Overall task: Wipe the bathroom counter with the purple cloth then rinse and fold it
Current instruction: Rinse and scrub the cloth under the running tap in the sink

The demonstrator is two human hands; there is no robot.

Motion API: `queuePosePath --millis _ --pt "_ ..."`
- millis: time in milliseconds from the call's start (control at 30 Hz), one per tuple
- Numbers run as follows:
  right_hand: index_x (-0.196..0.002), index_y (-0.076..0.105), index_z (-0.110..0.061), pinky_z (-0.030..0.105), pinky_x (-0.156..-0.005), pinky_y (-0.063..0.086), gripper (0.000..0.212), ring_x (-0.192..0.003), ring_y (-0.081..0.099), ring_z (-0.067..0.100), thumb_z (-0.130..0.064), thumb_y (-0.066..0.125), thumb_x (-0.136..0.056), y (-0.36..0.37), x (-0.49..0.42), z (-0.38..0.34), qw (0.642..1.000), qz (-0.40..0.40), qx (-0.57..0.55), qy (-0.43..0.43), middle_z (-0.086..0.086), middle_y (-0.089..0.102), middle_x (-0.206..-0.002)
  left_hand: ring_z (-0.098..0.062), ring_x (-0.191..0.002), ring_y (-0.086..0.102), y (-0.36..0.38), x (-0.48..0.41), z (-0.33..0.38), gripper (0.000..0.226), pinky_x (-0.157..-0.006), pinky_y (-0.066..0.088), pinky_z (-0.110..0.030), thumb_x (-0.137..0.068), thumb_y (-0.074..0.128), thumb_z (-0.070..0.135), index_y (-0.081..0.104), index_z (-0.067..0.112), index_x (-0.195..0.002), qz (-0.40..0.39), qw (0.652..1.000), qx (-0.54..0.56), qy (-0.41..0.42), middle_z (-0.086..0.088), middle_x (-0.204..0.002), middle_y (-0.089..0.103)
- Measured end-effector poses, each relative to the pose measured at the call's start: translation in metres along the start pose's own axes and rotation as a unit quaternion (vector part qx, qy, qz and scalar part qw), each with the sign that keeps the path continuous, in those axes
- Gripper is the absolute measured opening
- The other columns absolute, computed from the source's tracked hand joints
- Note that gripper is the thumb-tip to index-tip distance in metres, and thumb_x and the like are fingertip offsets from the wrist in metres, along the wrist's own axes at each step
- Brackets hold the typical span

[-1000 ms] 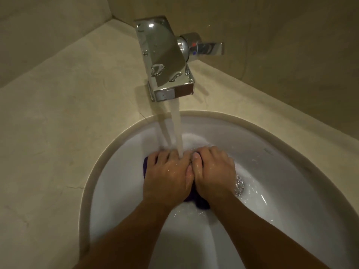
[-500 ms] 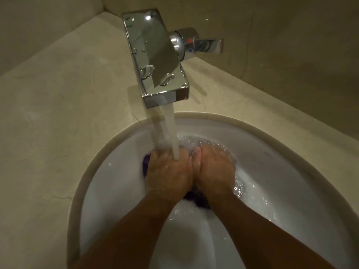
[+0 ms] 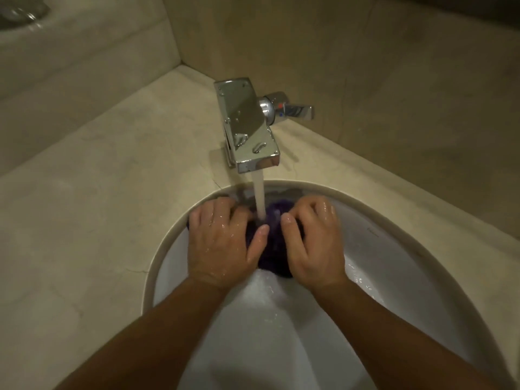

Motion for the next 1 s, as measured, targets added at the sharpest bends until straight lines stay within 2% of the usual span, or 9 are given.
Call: queuePosePath --millis 133,200,267,333,567,767,867,933,1000 --pt "-0.082 0.054 -0.014 0.045 -0.075 0.046 0.028 -0.081 0.047 0.015 -0.037 0.046 -0.098 0.009 0.009 0.024 0.996 0.002 0.013 0.085 -0.006 0.049 -0.085 -0.032 -0.087 0.054 0.016 0.009 0.004 0.031 -0.082 0.037 -0.042 -0.088 0.050 0.040 0.062 0.012 -0.090 -0.034 0.999 -0.014 -0.007 -0.012 -0.095 0.062" --pt "-0.103 0.056 -0.019 0.041 -0.084 0.048 0.017 -0.090 0.051 0.015 -0.034 0.053 -0.096 0.027 0.017 0.039 0.990 -0.050 0.016 0.130 -0.007 0.052 -0.094 -0.032 -0.097 0.055 0.034 0.016 0.012 0.034 -0.091 0.038 -0.043 -0.088 0.048 0.040 0.061 0.012 -0.103 -0.066 0.998 -0.009 0.009 -0.012 -0.102 0.064" --pt "-0.123 0.054 -0.025 0.038 -0.094 0.045 0.030 -0.104 0.054 0.015 -0.034 0.048 -0.095 0.043 0.030 0.047 0.987 -0.085 0.028 0.134 -0.006 0.059 -0.111 -0.032 -0.117 0.053 0.052 0.025 0.018 0.046 -0.105 0.037 -0.045 -0.093 0.046 0.039 0.059 0.013 -0.128 -0.103 0.993 0.009 0.047 -0.013 -0.122 0.064" --pt "-0.118 0.062 -0.025 0.039 -0.092 0.044 0.035 -0.103 0.057 0.020 -0.036 0.038 -0.095 0.051 0.038 0.049 0.989 -0.082 0.063 0.107 -0.003 0.065 -0.111 -0.031 -0.125 0.052 0.064 0.033 0.017 0.049 -0.110 0.035 -0.048 -0.097 0.042 0.037 0.055 0.016 -0.140 -0.121 0.990 0.023 0.070 -0.011 -0.133 0.062" --pt "-0.089 0.066 -0.020 0.041 -0.077 0.041 0.035 -0.081 0.053 0.025 -0.035 0.035 -0.094 0.062 0.031 0.056 0.980 -0.062 0.172 0.073 0.001 0.063 -0.087 -0.035 -0.090 0.059 0.073 0.030 0.019 0.035 -0.091 0.041 -0.048 -0.101 0.036 0.033 0.059 0.021 -0.124 -0.120 0.988 -0.043 0.084 -0.012 -0.096 0.068" --pt "-0.086 0.054 -0.024 0.043 -0.082 0.043 0.036 -0.081 0.048 0.021 -0.039 0.024 -0.098 0.076 0.020 0.067 0.962 -0.142 0.217 0.081 -0.003 0.054 -0.083 -0.025 -0.089 0.061 0.083 0.020 0.020 0.030 -0.087 0.043 -0.040 -0.098 0.037 0.040 0.061 0.022 -0.103 -0.219 0.969 -0.116 0.010 -0.006 -0.092 0.066" --pt "-0.088 0.053 -0.028 0.043 -0.086 0.040 0.026 -0.084 0.050 0.020 -0.040 0.033 -0.099 0.082 0.020 0.074 0.948 -0.169 0.255 0.088 -0.007 0.055 -0.087 -0.025 -0.098 0.058 0.087 0.018 0.024 0.034 -0.089 0.043 -0.041 -0.098 0.024 0.035 0.055 0.023 -0.108 -0.282 0.952 -0.116 0.013 -0.005 -0.102 0.062" --pt "-0.087 0.056 -0.027 0.041 -0.084 0.038 0.027 -0.083 0.051 0.019 -0.039 0.035 -0.098 0.080 0.018 0.072 0.949 -0.156 0.259 0.088 -0.007 0.056 -0.085 -0.027 -0.095 0.059 0.085 0.014 0.029 0.033 -0.086 0.047 -0.043 -0.094 0.020 0.032 0.047 0.022 -0.110 -0.276 0.954 -0.104 0.047 -0.006 -0.100 0.063" --pt "-0.082 0.058 -0.023 0.041 -0.081 0.040 0.033 -0.080 0.052 0.021 -0.037 0.032 -0.096 0.073 0.015 0.067 0.962 -0.126 0.225 0.092 -0.004 0.058 -0.081 -0.027 -0.078 0.062 0.080 0.006 0.034 0.018 -0.074 0.051 -0.043 -0.092 0.038 0.034 0.043 0.020 -0.102 -0.237 0.967 -0.081 0.055 -0.006 -0.083 0.064"
Point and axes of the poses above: each hand's wrist, its own x-axis away from the middle knuckle, its own y-axis out of the palm, z = x × y, the point moved 6 cm from there along -x, towards the middle knuckle
